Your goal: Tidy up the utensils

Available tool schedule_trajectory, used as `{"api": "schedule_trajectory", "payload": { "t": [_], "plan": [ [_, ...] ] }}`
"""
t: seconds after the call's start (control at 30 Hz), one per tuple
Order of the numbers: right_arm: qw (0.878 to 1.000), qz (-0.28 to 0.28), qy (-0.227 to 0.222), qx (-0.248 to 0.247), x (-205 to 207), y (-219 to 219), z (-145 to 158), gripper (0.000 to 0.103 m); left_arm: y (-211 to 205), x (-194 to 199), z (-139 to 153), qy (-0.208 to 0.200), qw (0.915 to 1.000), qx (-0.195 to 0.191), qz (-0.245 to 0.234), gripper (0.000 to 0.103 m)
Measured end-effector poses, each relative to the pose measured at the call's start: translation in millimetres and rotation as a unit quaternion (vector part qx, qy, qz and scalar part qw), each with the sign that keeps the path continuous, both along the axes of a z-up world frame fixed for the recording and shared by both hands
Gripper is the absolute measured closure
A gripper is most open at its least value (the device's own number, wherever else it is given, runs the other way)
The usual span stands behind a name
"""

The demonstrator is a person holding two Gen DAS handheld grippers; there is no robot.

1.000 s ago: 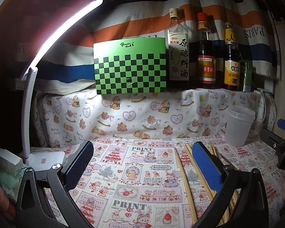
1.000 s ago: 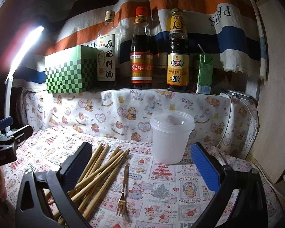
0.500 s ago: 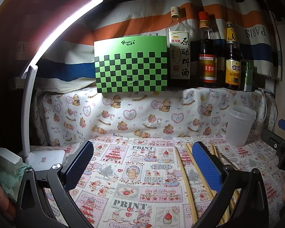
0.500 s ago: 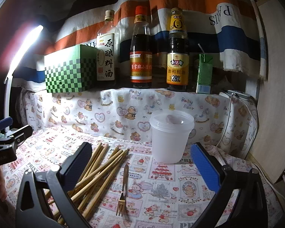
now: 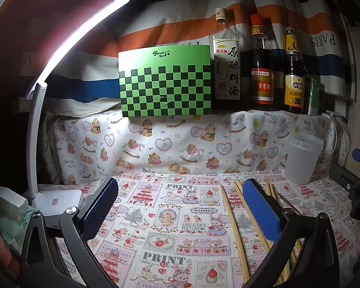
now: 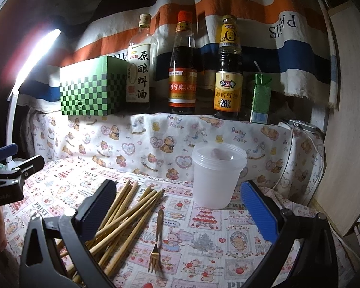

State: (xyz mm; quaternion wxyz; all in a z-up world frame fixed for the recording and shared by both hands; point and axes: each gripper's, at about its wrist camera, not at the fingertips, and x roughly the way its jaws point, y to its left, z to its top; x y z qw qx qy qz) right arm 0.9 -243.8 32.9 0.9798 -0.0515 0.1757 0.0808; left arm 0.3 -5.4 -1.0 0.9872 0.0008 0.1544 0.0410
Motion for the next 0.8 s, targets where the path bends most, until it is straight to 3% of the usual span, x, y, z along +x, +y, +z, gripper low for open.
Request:
{"api": "schedule_trajectory", "payload": {
  "t": [0.8],
  "plan": [
    [1.0, 0.005, 0.004, 0.004, 2.8, 0.2, -2.1, 0.0, 0.7, 0.6, -0.4, 0.001, 1.0, 0.0, -0.001, 0.0]
  ]
}}
